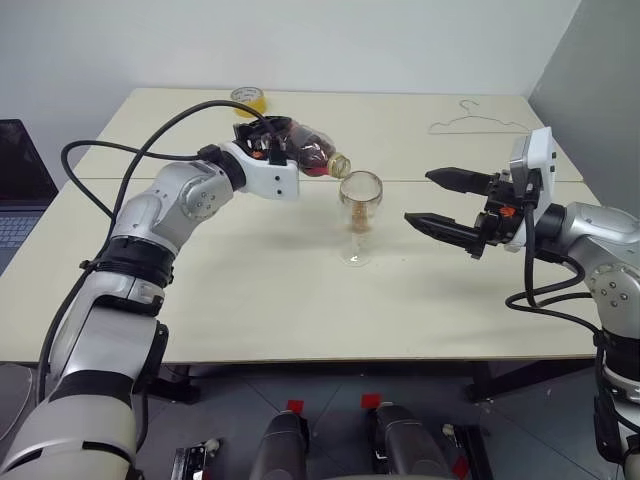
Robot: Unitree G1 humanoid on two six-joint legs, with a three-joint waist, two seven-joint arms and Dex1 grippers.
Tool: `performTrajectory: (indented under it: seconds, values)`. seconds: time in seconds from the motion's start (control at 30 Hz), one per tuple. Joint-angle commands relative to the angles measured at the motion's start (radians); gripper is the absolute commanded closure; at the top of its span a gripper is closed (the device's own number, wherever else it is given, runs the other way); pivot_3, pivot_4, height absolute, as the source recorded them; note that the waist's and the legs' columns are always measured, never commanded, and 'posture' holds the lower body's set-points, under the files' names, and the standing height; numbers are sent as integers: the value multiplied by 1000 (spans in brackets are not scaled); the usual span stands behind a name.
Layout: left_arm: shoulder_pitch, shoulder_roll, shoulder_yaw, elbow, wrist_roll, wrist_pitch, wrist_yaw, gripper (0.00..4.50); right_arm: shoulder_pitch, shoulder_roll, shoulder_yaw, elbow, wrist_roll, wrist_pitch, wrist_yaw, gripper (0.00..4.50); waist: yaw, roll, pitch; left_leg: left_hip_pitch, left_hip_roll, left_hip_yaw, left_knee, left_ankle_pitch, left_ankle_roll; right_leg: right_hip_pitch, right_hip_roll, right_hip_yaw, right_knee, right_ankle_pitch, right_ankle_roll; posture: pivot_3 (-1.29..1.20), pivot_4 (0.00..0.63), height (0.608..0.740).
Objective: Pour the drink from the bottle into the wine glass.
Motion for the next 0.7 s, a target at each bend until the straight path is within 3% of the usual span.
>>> performTrajectory:
  seconds: [0.03, 0.7]
  values:
    - [-45, 10, 9, -21, -6, -15, 29, 1429, -6, -2, -8, -17, 1, -21, -5, 0, 0, 0, 0, 0, 0, 0, 0, 0, 0, 0, 0, 0, 0, 0, 0, 0, 150, 740]
    - [-92, 11, -16, 28, 10, -46, 57, 1429, -5, 2, -4, -5, -1, -18, -5, 0, 0, 0, 0, 0, 0, 0, 0, 0, 0, 0, 0, 0, 0, 0, 0, 0, 150, 740]
